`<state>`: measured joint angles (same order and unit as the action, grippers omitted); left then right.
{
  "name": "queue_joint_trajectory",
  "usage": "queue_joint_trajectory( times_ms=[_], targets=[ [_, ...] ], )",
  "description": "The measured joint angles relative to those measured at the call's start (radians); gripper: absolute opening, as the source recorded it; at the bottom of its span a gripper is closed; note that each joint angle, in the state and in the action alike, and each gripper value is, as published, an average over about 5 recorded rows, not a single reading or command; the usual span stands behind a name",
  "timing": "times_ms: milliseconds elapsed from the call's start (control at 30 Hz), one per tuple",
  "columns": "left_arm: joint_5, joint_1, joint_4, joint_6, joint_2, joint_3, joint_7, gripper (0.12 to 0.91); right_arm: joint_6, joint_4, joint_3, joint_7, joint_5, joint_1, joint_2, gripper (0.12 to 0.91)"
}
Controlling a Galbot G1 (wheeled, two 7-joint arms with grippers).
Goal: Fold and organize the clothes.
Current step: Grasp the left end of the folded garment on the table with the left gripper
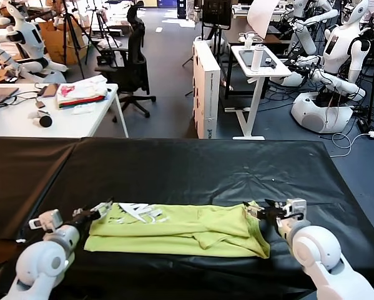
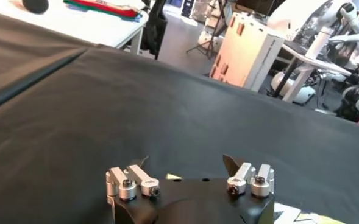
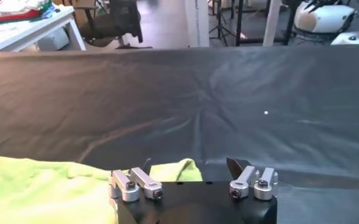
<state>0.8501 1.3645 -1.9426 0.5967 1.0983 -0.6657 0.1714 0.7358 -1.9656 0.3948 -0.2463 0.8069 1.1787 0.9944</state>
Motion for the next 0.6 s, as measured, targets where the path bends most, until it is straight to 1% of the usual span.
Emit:
queue_joint_trajectory(
  times_ms=[67, 100, 167, 300, 367, 400, 433, 567, 600],
  targets=[
    [-0.001, 0.000, 0.001, 0.001, 0.002, 0.004, -0.001, 0.907, -0.001, 0.008, -0.003, 0.000, 0.000, -0.004, 0.001, 0.856],
    [-0.001, 0.000, 0.001, 0.002, 0.003, 0.006, -0.001, 0.898, -0.002, 0.011, -0.004, 0.000, 0.000, -0.005, 0.002, 0.813],
    [-0.002, 0.000, 0.001, 0.002, 0.004, 0.010, -0.001, 0.844, -0.004, 0.014, -0.005, 0.001, 0.000, -0.004, 0.003, 0.722],
    [-0.006, 0.002, 0.001, 0.002, 0.007, 0.015, -0.002, 0.662, -0.007, 0.016, -0.005, 0.003, 0.000, 0.003, 0.005, 0.525],
    [-0.009, 0.003, 0.001, 0.002, 0.009, 0.016, -0.002, 0.586, -0.008, 0.016, -0.004, 0.004, 0.000, 0.007, 0.006, 0.438],
    [-0.011, 0.004, 0.001, 0.002, 0.010, 0.016, -0.002, 0.550, -0.009, 0.017, -0.004, 0.004, 0.000, 0.008, 0.006, 0.409],
    [-0.012, 0.005, 0.001, 0.002, 0.011, 0.016, -0.003, 0.530, -0.010, 0.017, -0.003, 0.005, -0.001, 0.009, 0.007, 0.376],
    [-0.015, 0.006, 0.002, 0.000, 0.013, 0.016, -0.004, 0.465, -0.017, 0.017, 0.000, 0.005, -0.004, 0.013, 0.012, 0.186],
    [-0.015, 0.006, 0.002, -0.002, 0.013, 0.015, -0.005, 0.434, -0.020, 0.017, 0.002, 0.004, -0.005, 0.014, 0.014, 0.158]
  ],
)
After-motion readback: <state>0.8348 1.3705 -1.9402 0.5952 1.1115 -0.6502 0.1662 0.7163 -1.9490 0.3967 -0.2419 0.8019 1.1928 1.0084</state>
